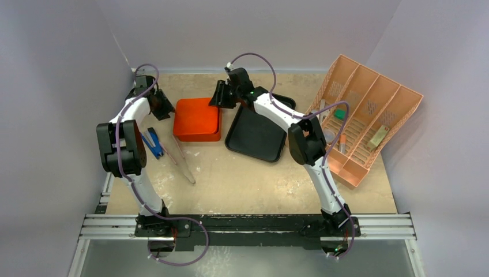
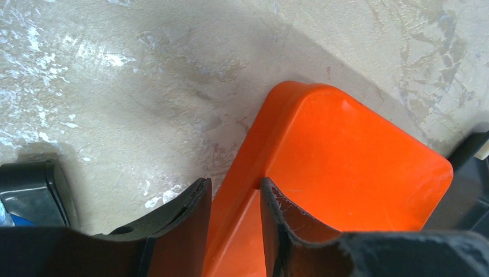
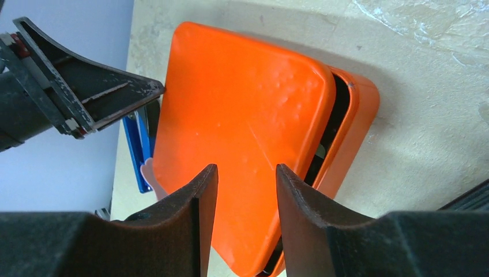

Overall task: Pack the chocolate
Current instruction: Close the box lid on the packing box.

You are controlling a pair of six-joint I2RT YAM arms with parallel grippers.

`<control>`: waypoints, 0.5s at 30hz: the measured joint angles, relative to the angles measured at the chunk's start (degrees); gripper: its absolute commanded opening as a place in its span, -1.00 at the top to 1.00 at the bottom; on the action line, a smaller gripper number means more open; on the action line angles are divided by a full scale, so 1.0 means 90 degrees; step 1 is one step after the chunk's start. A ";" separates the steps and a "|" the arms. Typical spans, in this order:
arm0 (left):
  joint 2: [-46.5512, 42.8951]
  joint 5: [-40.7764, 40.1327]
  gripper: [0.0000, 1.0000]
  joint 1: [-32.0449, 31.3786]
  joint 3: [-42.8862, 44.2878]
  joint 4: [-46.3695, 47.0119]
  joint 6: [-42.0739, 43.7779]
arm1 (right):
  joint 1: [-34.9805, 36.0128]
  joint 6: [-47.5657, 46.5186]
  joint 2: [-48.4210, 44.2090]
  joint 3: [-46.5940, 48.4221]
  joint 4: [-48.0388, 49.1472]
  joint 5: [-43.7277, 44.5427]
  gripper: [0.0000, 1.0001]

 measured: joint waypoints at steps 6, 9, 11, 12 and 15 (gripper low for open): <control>0.0002 -0.0080 0.32 0.0049 0.0000 -0.0049 0.0051 | 0.0044 0.0090 0.0163 0.0340 -0.0364 0.0197 0.06; 0.0002 -0.0172 0.36 0.0129 0.0000 -0.0066 0.0051 | 0.0066 0.0117 0.0311 0.0401 -0.0515 0.0308 0.02; 0.0002 -0.0216 0.36 0.0182 0.0000 -0.0097 0.0051 | 0.0080 0.0175 0.0396 0.0401 -0.0590 0.0364 0.01; 0.0002 -0.0240 0.34 0.0209 0.0000 -0.0117 0.0051 | 0.0092 0.0209 0.0430 0.0410 -0.0571 0.0372 0.00; 0.0002 -0.0214 0.22 0.0257 0.0000 -0.0104 0.0044 | 0.0146 0.0211 0.0442 0.0454 -0.0627 0.0408 -0.01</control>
